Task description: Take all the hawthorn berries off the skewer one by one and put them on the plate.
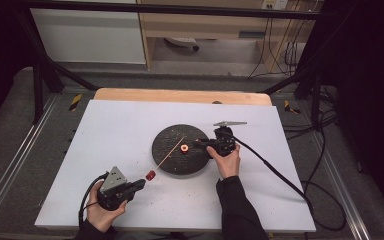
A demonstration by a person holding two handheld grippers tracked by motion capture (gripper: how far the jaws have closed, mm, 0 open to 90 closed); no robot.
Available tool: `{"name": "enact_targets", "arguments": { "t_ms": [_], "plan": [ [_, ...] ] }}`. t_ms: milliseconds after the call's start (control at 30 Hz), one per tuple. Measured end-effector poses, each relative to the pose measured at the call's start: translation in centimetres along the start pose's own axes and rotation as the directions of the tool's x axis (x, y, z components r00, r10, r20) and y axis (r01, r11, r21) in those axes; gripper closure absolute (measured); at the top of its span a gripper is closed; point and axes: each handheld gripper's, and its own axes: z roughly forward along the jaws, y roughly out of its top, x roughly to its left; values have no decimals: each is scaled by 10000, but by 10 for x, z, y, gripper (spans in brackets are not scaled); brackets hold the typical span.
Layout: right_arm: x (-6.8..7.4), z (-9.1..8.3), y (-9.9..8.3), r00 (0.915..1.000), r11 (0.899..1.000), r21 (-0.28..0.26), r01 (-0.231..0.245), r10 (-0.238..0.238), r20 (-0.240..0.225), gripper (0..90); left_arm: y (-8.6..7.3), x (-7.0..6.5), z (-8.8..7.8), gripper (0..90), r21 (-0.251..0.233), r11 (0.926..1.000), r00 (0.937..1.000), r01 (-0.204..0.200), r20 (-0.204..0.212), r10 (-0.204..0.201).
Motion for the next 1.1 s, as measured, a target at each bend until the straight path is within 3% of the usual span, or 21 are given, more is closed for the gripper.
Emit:
{"name": "enact_targets", "arguments": {
  "t_ms": [233, 567, 800, 1100],
  "plan": [
    [-4, 24, -16, 9998, 9983, 586, 51, -61, 176, 600, -1, 0, 2, 884, 52, 10000, 10000, 32, -5, -32],
    [-4, 29, -23, 9983, 9954, 895, 340, -380, 441, 556, -1, 0, 3, 884, 97, 9999, 10000, 60, 21, -60],
    [6, 10, -16, 9972, 9971, 352, 669, -680, 298, 468, -2, 1, 4, 884, 98, 9998, 9999, 151, -39, -151],
    [26, -21, -18, 9939, 9935, -336, 1090, -1094, -107, 214, 4, 1, 8, 883, 12, 9992, 9990, 401, -178, -401]
  ]
}}
